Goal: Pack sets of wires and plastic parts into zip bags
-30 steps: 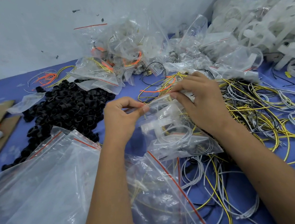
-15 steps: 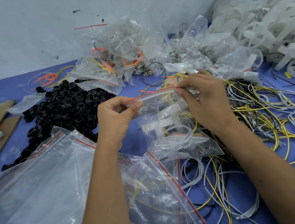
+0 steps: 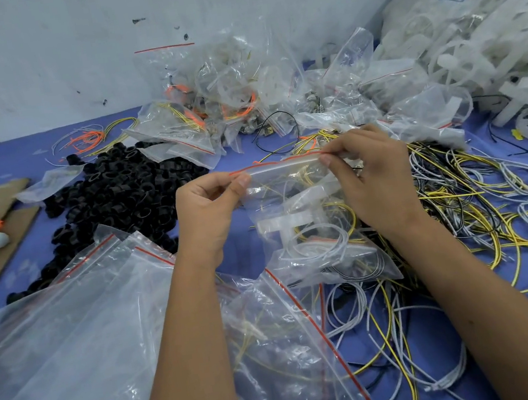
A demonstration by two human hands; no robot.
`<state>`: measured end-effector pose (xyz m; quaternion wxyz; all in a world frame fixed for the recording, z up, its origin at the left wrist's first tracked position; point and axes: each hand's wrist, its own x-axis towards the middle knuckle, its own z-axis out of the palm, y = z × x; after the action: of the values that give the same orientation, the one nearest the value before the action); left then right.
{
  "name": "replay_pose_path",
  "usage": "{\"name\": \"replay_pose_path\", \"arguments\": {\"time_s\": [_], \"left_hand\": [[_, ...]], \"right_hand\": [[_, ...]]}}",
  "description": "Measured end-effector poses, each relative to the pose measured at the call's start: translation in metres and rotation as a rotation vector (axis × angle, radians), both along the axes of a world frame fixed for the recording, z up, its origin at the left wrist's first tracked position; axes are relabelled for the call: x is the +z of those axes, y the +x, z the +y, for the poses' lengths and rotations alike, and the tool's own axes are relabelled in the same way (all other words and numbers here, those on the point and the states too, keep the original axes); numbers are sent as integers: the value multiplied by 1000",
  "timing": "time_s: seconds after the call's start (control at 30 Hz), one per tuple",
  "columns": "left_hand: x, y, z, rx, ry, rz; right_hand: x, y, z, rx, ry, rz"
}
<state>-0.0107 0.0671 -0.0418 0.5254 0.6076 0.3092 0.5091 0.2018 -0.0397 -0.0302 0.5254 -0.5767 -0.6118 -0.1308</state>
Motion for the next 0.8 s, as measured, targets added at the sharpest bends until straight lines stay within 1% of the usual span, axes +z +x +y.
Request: {"name": "replay_pose_path", "arguments": {"time_s": [0.07, 0.23, 0.4, 0.5, 0.57, 0.63, 0.7, 0.8], "left_hand": [[0, -1, 0, 9, -27, -30], [-2, 1, 2, 52, 6, -12], [0, 1, -2, -6, -38, -67], [0, 3, 0, 64, 5, -87], [1, 4, 1, 104, 17, -108], [2, 4, 2, 124, -6, -143], [1, 5, 1, 93, -67, -160], [3, 10, -5, -34, -206, -37]], "right_hand": [[1, 0, 0, -7, 3, -4], [2, -2, 0, -23, 6, -8], [6, -4, -4, -30, 47, 125], [7, -5, -5, -26, 72, 216], [7, -2, -5, -29, 45, 234], [6, -1, -5, -27, 14, 211], [6, -2, -5, -34, 26, 204], [7, -2, -7, -40, 89, 298]]}}
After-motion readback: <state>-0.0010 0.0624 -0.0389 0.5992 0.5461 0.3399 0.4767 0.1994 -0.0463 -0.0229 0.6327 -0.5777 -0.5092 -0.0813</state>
